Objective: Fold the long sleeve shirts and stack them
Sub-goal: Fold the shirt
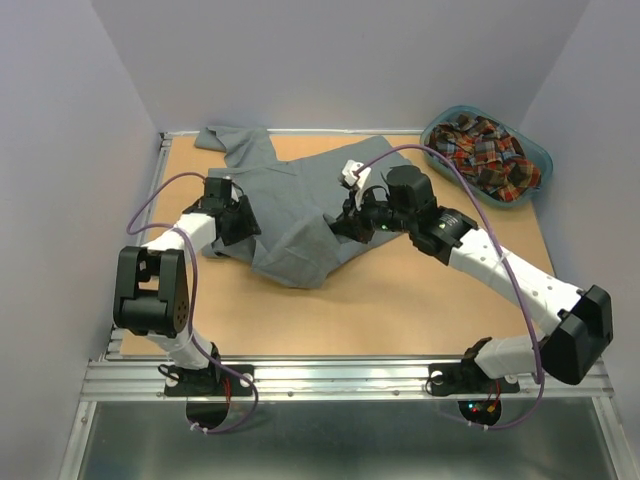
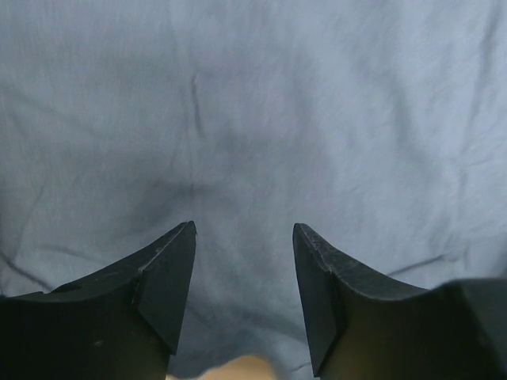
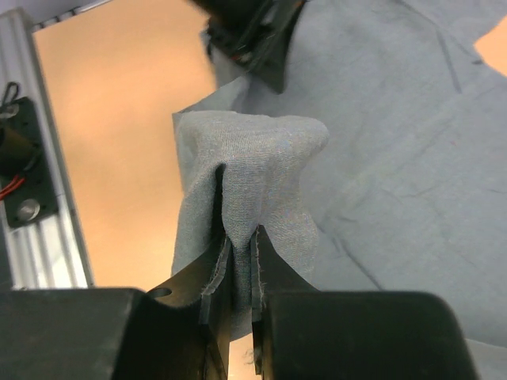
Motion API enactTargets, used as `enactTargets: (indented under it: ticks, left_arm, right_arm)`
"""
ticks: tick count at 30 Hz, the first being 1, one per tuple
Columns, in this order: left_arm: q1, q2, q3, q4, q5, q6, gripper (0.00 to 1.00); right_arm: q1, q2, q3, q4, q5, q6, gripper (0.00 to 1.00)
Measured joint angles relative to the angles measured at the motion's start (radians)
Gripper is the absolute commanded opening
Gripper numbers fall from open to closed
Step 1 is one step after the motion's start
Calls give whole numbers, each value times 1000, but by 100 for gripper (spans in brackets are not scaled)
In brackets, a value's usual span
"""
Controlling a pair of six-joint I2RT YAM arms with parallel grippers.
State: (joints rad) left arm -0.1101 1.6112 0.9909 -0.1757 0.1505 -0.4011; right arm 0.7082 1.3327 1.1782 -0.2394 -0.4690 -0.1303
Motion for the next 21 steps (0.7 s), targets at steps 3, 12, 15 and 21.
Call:
enactTargets:
  ticks: [3,12,15,21]
  left_arm:
    - [0,-27,-89,-15,-5,-6,61]
    - [21,-182,-220,-60,-67,-48,60]
    - [41,-207,-234,-58,-92,-64,60]
    - [60,-235,-256,-52,-119,-94,60]
  right_arm:
    - [0,23,34,0,62,-8,1]
    - [0,159,180,2,253,-38,1]
    - [0,214,220,6,294,-53,1]
    - [0,331,293,9,364,-86,1]
